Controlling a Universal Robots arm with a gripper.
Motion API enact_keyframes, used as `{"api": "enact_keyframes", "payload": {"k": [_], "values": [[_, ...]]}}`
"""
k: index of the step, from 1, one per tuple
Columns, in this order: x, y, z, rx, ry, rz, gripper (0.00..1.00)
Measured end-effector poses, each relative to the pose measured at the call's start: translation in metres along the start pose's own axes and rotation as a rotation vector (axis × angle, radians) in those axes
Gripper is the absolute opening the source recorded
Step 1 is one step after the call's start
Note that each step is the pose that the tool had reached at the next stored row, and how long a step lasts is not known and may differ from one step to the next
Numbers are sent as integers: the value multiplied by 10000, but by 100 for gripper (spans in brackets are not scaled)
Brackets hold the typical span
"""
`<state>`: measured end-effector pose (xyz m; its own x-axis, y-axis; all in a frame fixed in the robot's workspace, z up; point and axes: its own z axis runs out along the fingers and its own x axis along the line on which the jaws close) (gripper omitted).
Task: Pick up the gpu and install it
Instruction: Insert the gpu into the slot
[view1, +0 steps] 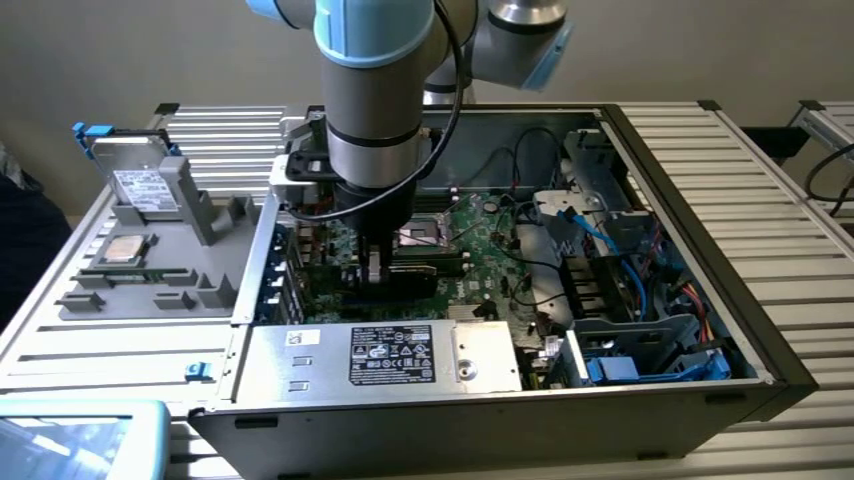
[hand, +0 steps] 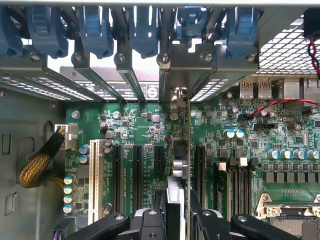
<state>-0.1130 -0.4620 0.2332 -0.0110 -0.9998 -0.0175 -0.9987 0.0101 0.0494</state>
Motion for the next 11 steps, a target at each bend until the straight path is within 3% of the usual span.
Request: {"api": "enact_keyframes", "payload": {"k": [6,7,9,10,11], "values": [[-1,1,-3,1,-5,2,28],[0,1,-7,3,-5,2,35],[-1,2,-18,10,-3,3,35],[-1,2,-23,14,-2,1,42],[-1,2,-33,22,-1,0,42]]}}
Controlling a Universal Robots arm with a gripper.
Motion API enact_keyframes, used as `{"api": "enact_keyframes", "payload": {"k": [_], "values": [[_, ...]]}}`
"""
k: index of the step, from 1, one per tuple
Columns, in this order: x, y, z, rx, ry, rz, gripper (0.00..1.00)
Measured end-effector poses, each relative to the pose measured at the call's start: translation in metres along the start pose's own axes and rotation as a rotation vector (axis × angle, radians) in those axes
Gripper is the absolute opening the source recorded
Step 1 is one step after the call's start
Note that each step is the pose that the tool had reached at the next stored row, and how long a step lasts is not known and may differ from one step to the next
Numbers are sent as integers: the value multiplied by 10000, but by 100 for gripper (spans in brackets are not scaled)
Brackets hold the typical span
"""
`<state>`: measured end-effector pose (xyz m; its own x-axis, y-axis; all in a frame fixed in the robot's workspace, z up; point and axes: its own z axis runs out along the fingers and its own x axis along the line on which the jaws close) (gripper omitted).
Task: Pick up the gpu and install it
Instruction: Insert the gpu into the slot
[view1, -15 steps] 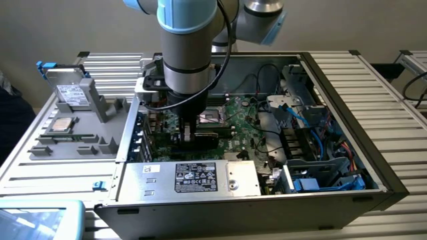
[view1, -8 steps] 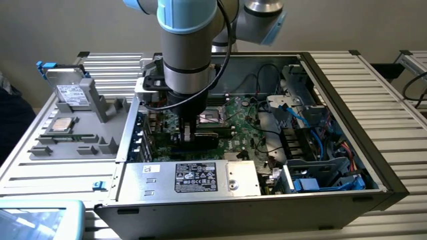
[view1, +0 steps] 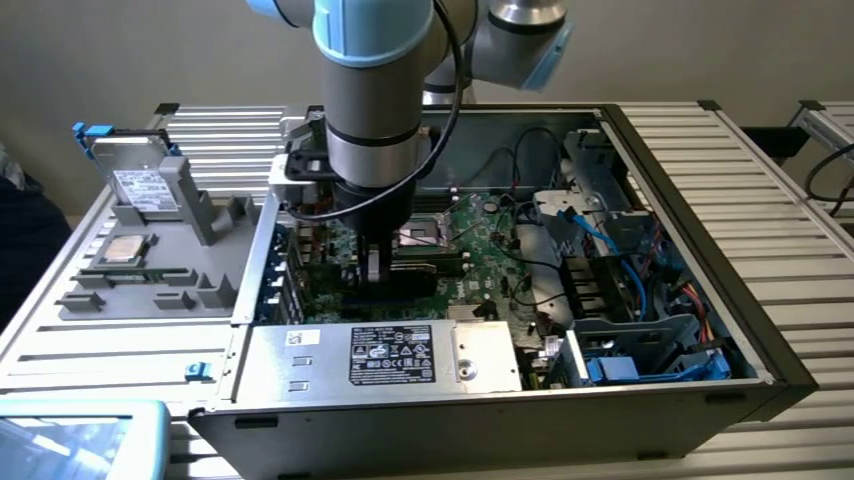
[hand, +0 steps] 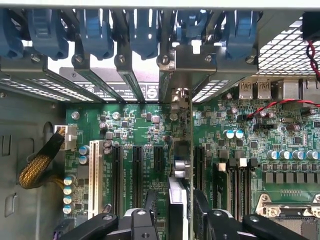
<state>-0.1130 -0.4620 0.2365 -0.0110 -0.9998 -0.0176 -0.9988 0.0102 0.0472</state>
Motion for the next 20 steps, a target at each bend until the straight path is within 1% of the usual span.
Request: {"api": "enact_keyframes", "payload": {"k": [1,2,6,12,15,17,20], "values": [[0,0,-20,7,-1,-1,42],[-1,3,-61,9,0,-1,42],[-5,11,-242,11,7,0,42],[-9,24,-501,10,40,2,42],[-11,29,-609,11,61,4,42],[-11,31,-630,12,58,4,42],[-8,31,-634,11,29,4,42]]}}
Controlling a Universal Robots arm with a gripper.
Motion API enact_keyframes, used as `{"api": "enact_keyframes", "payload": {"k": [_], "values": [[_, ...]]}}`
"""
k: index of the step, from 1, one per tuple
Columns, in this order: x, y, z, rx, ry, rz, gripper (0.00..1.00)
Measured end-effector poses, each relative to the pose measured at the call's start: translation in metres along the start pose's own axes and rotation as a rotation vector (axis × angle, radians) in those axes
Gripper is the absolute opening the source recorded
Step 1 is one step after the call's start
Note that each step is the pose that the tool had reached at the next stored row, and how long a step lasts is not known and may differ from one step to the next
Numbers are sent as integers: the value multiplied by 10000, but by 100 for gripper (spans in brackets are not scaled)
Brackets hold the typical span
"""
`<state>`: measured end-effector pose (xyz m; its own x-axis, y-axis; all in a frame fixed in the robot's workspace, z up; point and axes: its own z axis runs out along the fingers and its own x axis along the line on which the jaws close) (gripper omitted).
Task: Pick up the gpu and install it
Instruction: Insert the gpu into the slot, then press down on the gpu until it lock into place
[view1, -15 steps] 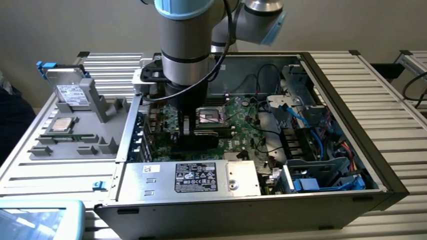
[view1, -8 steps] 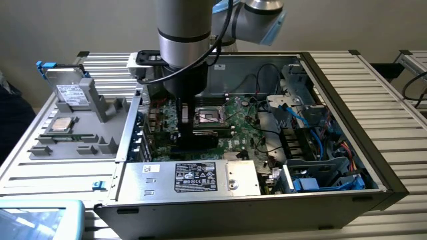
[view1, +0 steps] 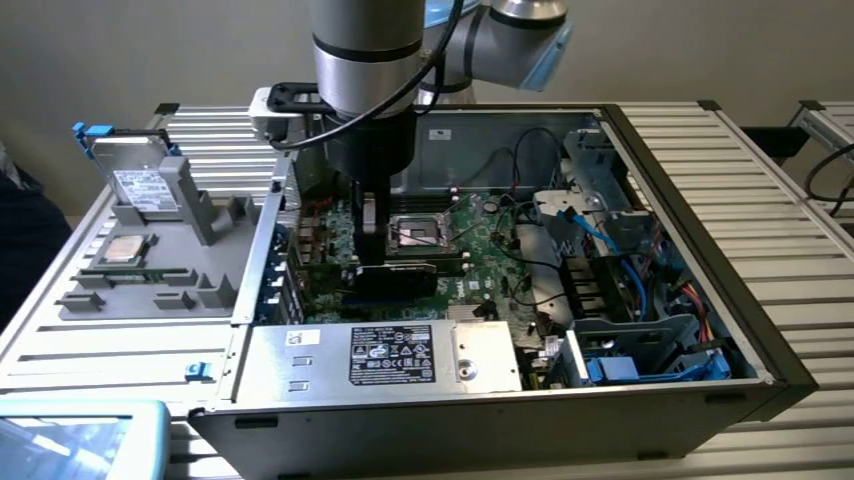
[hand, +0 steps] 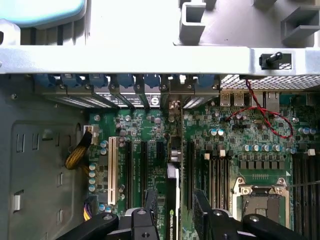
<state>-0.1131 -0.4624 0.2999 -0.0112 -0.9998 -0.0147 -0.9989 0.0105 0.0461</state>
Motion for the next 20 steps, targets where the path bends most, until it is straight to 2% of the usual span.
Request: {"api": "enact_keyframes", "payload": {"k": [12,13,15,16,18,20], "values": [[14,0,-12,-1,-122,-6,42],[15,0,-13,-1,-131,-7,40],[17,0,-12,-1,-132,-7,27],[17,0,-12,-1,-132,-7,27],[18,0,-12,-2,-129,-6,16],[11,16,9,9,-105,-4,12]]}}
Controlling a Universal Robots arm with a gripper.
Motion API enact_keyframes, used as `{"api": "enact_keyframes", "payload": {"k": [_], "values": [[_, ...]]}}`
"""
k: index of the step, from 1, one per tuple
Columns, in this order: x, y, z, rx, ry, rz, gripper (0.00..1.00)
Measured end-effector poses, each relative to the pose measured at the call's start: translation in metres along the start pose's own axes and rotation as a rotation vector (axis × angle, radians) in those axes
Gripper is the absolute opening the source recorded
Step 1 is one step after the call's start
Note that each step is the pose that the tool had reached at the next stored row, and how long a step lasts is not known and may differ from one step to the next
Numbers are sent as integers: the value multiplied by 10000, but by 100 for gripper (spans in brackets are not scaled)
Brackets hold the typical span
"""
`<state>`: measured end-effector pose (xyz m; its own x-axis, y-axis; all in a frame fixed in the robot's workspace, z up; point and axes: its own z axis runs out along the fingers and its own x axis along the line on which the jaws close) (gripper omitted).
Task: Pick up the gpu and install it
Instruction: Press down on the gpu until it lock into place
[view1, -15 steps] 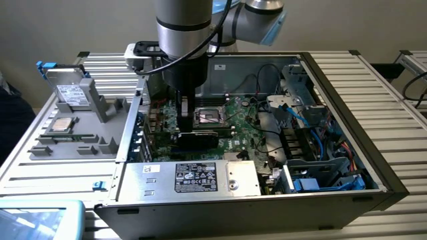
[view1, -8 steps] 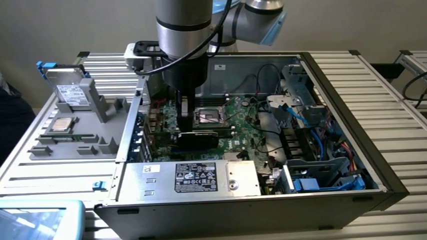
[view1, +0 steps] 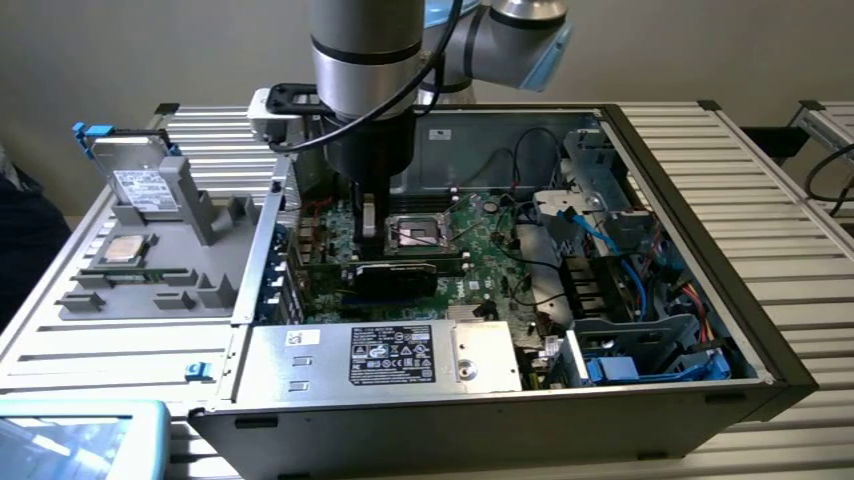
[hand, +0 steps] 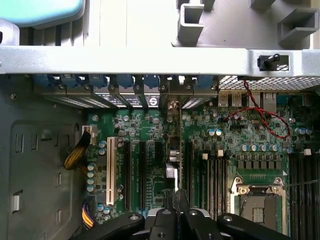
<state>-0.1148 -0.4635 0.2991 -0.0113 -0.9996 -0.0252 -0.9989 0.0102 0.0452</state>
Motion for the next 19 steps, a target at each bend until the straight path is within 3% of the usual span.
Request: {"api": "enact_keyframes", "payload": {"k": [4,9,15,19], "values": [[-21,78,48,99,5,-2,12],[-38,137,92,323,14,-1,12],[-80,136,179,350,43,14,12],[-88,158,226,369,104,23,12]]}}
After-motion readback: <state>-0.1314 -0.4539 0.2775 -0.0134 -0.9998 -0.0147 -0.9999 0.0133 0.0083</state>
